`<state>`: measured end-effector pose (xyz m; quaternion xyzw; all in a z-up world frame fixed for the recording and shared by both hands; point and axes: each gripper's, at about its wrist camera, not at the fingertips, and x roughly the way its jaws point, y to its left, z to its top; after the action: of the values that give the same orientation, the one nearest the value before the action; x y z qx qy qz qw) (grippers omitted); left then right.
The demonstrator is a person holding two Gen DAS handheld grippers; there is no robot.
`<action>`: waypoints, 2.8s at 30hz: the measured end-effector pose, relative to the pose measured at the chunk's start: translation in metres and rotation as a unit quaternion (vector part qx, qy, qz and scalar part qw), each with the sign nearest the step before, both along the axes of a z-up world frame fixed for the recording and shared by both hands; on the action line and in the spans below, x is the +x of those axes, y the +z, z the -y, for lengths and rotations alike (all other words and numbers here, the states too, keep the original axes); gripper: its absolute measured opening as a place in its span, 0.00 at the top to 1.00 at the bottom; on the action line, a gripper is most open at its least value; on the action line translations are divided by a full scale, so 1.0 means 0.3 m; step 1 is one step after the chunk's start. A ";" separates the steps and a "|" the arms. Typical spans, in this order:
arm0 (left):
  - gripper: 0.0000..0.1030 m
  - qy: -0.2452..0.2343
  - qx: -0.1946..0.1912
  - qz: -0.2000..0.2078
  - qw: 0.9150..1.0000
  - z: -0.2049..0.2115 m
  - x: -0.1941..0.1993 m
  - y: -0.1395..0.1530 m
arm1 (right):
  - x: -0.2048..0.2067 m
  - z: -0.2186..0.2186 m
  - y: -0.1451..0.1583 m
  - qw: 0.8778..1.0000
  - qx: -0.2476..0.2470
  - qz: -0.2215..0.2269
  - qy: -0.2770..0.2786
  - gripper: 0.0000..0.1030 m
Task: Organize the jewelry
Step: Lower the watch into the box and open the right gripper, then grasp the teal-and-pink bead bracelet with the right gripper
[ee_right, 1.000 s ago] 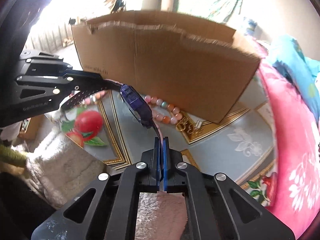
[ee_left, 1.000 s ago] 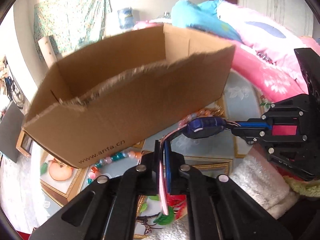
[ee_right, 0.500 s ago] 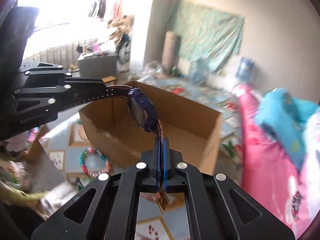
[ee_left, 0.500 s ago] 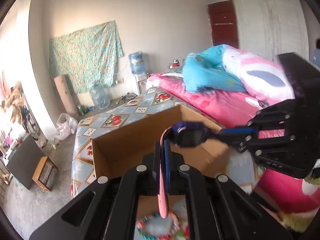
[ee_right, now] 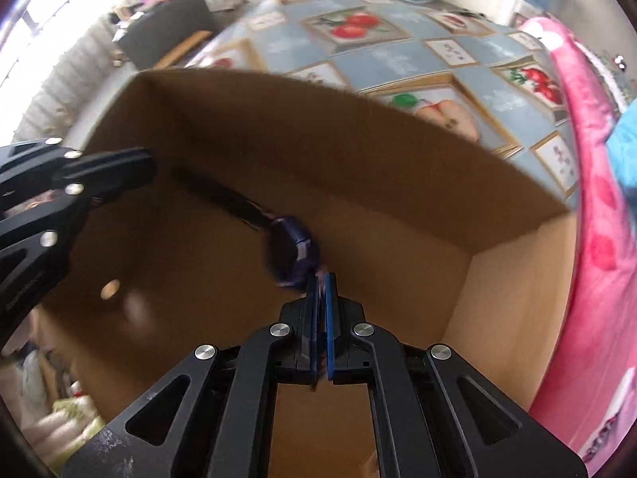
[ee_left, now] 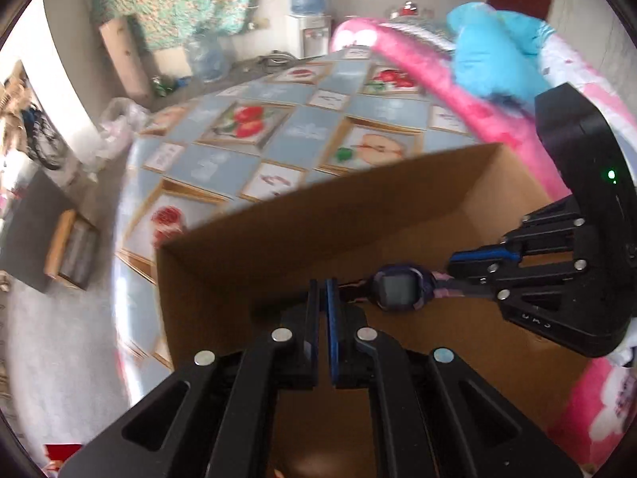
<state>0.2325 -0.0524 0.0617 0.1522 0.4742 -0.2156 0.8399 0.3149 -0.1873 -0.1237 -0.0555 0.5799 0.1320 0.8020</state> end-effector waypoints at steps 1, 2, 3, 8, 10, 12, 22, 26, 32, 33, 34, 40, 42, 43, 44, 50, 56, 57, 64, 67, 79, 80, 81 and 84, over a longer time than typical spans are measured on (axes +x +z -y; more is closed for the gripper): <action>0.97 0.001 0.004 0.008 1.000 0.003 0.009 0.005 | 0.019 0.003 0.000 1.000 0.007 -0.001 -0.003 0.97; 0.97 0.001 0.001 0.010 1.000 0.002 0.009 0.013 | 0.043 0.014 0.002 1.000 0.012 0.002 -0.012 0.95; 0.97 0.002 -0.007 0.011 1.000 -0.002 0.012 0.022 | 0.048 0.020 0.011 1.000 0.011 0.010 -0.020 0.93; 0.91 0.006 -0.053 0.034 0.998 -0.053 -0.039 0.078 | 0.017 0.042 0.078 0.997 0.017 0.069 -0.030 0.83; 0.89 0.009 -0.076 0.047 0.996 -0.097 -0.085 0.112 | -0.012 0.055 0.111 0.995 0.025 0.088 -0.035 0.83; 0.86 0.003 -0.104 0.066 0.992 -0.138 -0.149 0.154 | -0.079 0.069 0.166 0.992 0.045 0.116 -0.032 0.83; 0.65 0.017 -0.210 0.130 0.969 -0.387 -0.564 0.158 | -0.125 -0.090 0.140 0.994 0.085 -0.006 0.067 0.80; 0.58 0.042 -0.208 0.128 0.969 -0.457 -0.678 0.092 | -0.026 -0.170 -0.017 0.989 0.075 -0.111 0.063 0.69; 0.56 0.066 -0.154 0.097 0.981 -0.527 -0.787 -0.056 | 0.058 -0.196 -0.111 0.990 0.017 -0.137 0.036 0.70; 0.56 0.068 -0.149 0.092 0.982 -0.536 -0.792 -0.074 | 0.072 -0.190 -0.111 0.990 0.023 -0.136 0.028 0.70; 0.56 0.071 -0.142 0.088 0.983 -0.542 -0.800 -0.091 | 0.086 -0.182 -0.106 0.991 0.022 -0.130 0.017 0.70; 0.56 0.084 -0.140 0.066 0.984 -0.545 -0.802 -0.164 | 0.102 -0.161 -0.078 0.995 0.000 -0.096 -0.011 0.68; 0.55 0.082 -0.139 0.067 0.985 -0.533 -0.795 -0.163 | 0.080 -0.171 -0.048 0.997 -0.016 -0.071 -0.002 0.68; 0.55 0.081 -0.137 0.067 0.985 -0.524 -0.789 -0.166 | 0.067 -0.172 -0.028 0.998 -0.022 -0.059 0.001 0.68; 0.55 0.081 -0.135 0.067 0.985 -0.516 -0.782 -0.167 | 0.049 -0.169 0.008 0.999 -0.019 -0.042 0.002 0.68; 0.54 0.092 -0.115 0.057 0.987 -0.481 -0.746 -0.208 | -0.259 -0.092 0.400 0.986 0.060 0.156 -0.003 0.45; 0.54 0.100 -0.086 0.038 0.991 -0.431 -0.698 -0.276 | -0.743 -0.018 0.575 0.936 0.086 0.341 -0.013 0.08; 0.54 0.098 -0.086 0.036 0.991 -0.423 -0.689 -0.279 | -0.786 -0.003 0.557 0.934 0.087 0.345 -0.024 0.08; 0.54 0.080 -0.053 0.041 0.995 -0.321 -0.642 -0.317 | -0.935 0.057 0.381 0.921 0.121 0.347 -0.129 0.08; 0.62 0.082 -0.036 0.049 0.995 -0.302 -0.638 -0.334 | -0.979 0.075 0.284 0.925 0.161 0.310 -0.150 0.19; 0.91 0.053 -0.048 0.025 0.997 -0.313 -0.706 -0.331 | -0.928 -0.183 0.060 0.959 0.227 0.147 -0.085 0.79; 0.91 0.053 -0.052 0.022 0.997 -0.319 -0.718 -0.331 | -0.919 -0.197 0.066 0.960 0.224 0.147 -0.078 0.80; 0.91 0.054 -0.057 0.020 0.997 -0.322 -0.725 -0.330 | -0.915 -0.206 0.067 0.961 0.221 0.147 -0.074 0.80; 0.91 0.055 -0.072 0.014 0.996 -0.334 -0.740 -0.330 | -0.876 -0.239 0.068 0.965 0.212 0.139 -0.063 0.79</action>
<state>0.0106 0.0479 -0.0373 0.0679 0.4531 -0.2009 0.8659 0.0521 -0.1156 -0.1032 0.1347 0.4236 0.1920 0.8749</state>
